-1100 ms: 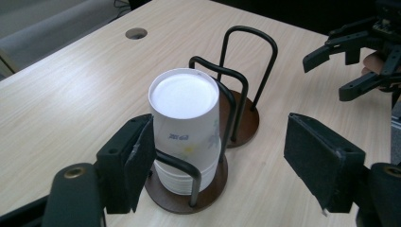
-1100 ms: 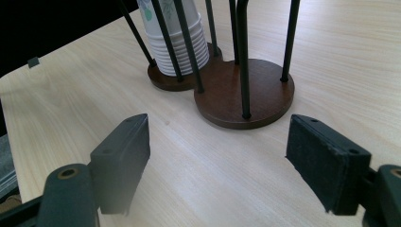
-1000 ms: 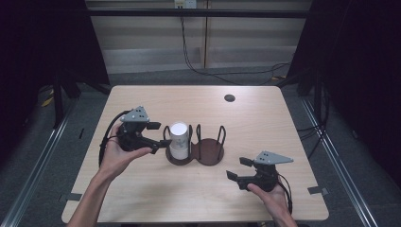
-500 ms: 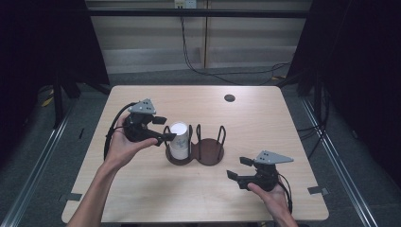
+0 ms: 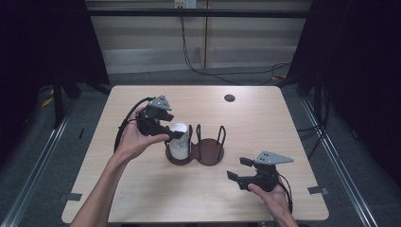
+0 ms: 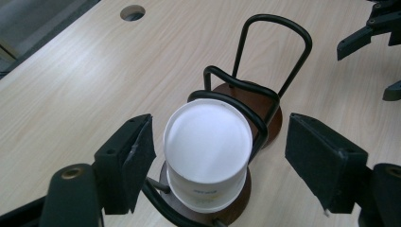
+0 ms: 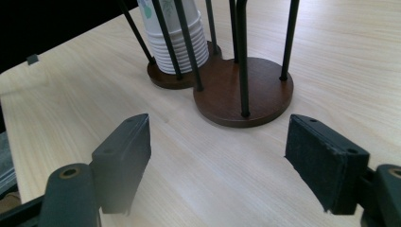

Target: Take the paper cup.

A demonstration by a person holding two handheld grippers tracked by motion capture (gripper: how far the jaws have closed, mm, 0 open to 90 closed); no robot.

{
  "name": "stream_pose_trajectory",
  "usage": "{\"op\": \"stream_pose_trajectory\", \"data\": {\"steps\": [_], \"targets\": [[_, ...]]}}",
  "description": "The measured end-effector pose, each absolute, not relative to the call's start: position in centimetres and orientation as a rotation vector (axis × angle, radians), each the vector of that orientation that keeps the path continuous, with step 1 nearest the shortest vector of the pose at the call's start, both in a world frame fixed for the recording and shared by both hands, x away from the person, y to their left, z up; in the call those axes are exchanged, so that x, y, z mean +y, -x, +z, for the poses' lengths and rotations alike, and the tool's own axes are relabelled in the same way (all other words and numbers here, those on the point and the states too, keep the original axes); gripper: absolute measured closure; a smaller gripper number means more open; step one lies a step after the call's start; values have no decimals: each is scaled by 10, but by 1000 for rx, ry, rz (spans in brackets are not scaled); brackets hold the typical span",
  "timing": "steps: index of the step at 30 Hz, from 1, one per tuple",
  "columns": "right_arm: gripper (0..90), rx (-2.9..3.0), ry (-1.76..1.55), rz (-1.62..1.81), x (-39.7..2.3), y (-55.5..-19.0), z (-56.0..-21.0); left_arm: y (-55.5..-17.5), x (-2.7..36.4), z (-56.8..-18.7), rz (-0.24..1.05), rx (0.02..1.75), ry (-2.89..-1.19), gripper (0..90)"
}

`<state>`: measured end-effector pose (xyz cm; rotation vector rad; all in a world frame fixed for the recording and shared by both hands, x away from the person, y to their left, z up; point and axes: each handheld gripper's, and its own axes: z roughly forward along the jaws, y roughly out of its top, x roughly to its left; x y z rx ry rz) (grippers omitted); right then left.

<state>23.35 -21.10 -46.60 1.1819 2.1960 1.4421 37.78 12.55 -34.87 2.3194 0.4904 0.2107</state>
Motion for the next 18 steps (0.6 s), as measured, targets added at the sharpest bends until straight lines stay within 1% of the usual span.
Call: {"op": "stream_pose_trajectory", "data": {"steps": [1, 4, 7, 9, 11, 16, 17, 18], "targets": [[227, 2197, -1189, 1429, -211, -234, -466, -381, 124, -350, 190, 492, -2327, 247], [227, 2196, -1182, 1433, -211, -234, -466, -383, 120, -352, 186, 487, -2362, 244], [227, 2200, -1180, 1433, -211, -234, -466, -384, 117, -354, 216, 490, -2404, 223], [227, 2199, -1182, 1434, -211, -233, -466, -383, 115, -354, 253, 505, -2400, 226], [223, 2197, -1188, 1409, -211, -233, -466, -384, 114, -355, 242, 503, -2421, 238], [222, 2199, -1185, 1402, -211, -233, -466, -388, 109, -357, 213, 502, -2480, 231], [222, 2200, -1188, 1402, -211, -233, -466, -389, 108, -357, 213, 494, -2491, 237], [222, 2197, -1195, 1401, -211, -234, -466, -390, 106, -359, 207, 505, -2493, 263]]}}
